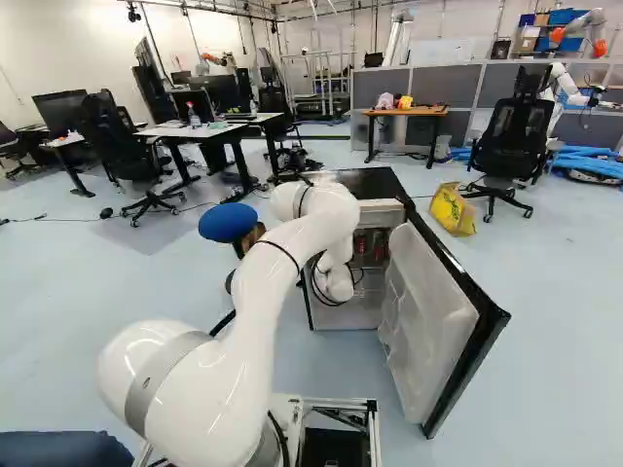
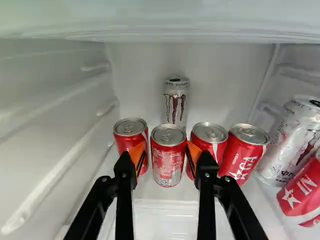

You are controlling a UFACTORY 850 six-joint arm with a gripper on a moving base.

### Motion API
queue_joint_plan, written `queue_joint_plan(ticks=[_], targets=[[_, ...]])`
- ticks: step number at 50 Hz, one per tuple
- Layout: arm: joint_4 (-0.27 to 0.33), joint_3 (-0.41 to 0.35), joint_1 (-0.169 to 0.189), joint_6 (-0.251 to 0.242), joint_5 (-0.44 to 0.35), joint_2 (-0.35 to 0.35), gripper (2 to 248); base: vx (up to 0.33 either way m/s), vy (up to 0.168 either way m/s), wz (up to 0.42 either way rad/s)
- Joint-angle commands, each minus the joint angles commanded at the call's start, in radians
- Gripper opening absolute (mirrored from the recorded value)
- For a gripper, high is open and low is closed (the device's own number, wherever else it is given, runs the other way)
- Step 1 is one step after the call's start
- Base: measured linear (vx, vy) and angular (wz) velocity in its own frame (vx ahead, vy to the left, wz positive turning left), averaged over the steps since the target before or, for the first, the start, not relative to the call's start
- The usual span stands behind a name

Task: Grab a drink from the fridge

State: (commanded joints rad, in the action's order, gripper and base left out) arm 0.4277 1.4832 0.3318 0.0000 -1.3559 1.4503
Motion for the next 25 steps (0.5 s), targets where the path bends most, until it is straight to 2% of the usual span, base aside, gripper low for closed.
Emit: queue_joint_plan(ticks=[25], targets=[[0.000, 0.041, -0.004, 0.000, 0.000, 0.022, 134, 0.000, 0.000, 0.000]])
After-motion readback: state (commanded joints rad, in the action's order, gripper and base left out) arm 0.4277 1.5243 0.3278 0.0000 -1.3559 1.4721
